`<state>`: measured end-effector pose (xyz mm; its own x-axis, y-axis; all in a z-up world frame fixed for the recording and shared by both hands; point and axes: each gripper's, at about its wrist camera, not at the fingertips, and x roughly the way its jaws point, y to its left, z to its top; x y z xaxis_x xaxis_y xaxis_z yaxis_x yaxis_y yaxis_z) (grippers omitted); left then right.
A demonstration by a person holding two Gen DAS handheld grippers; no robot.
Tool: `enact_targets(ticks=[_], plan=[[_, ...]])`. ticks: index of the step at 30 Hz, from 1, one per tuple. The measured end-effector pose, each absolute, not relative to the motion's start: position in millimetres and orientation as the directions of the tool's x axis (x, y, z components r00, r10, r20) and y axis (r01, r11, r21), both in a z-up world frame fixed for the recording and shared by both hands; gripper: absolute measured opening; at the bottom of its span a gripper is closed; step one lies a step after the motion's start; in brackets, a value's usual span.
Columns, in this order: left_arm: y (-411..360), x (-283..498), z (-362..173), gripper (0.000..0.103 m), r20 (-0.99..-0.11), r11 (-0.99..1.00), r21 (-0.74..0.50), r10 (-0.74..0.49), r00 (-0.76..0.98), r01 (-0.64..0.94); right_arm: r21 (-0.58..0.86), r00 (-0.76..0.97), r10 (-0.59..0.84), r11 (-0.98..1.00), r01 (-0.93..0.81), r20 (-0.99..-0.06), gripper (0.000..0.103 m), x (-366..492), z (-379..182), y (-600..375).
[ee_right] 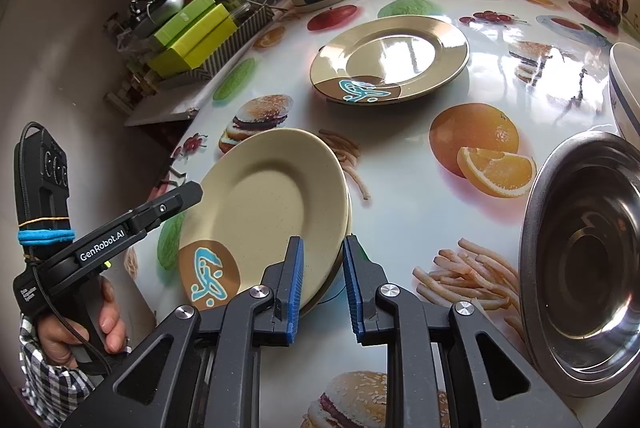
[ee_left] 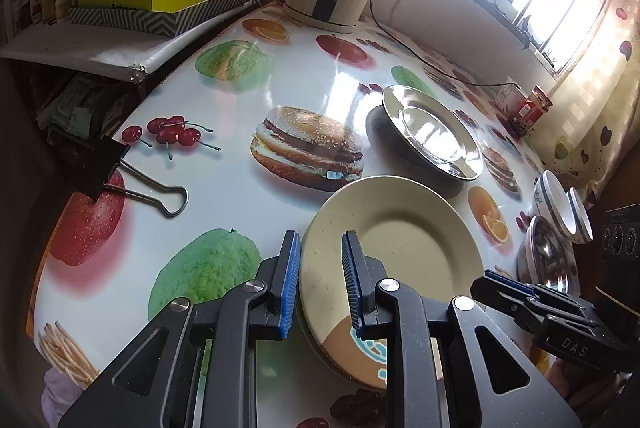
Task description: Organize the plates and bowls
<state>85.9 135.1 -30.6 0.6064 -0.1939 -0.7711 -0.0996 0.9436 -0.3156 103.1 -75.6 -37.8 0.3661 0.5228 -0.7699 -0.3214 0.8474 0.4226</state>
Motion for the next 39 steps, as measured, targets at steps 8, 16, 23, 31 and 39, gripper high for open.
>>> enact_targets(ticks=[8, 16, 23, 31, 39], plan=[[130, 97, -16, 0.023, -0.765, 0.949, -0.306, -0.202, 0.611, -0.069, 0.409, 0.426, 0.499, 0.865, -0.29, -0.754, 0.04, 108, -21, -87], [117, 129, 9, 0.029, -0.742, 0.958, -0.286, -0.209, 0.637, -0.019, 0.366, 0.526, 0.452, 0.892, -0.265, -0.721, 0.053, 132, 16, -112], [107, 170, 20, 0.031, -0.736, 0.957, -0.291, -0.228, 0.637, 0.006, 0.344, 0.567, 0.426, 0.905, -0.251, -0.705, 0.054, 167, 35, -130], [100, 215, 14, 0.031, -0.754, 0.953, -0.304, -0.252, 0.607, 0.017, 0.367, 0.523, 0.404, 0.913, -0.178, -0.751, 0.054, 221, 20, -140], [93, 251, -5, 0.03, -0.772, 0.939, -0.344, -0.297, 0.562, 0.023, 0.379, 0.472, 0.418, 0.908, -0.181, -0.776, 0.054, 258, 2, -142]])
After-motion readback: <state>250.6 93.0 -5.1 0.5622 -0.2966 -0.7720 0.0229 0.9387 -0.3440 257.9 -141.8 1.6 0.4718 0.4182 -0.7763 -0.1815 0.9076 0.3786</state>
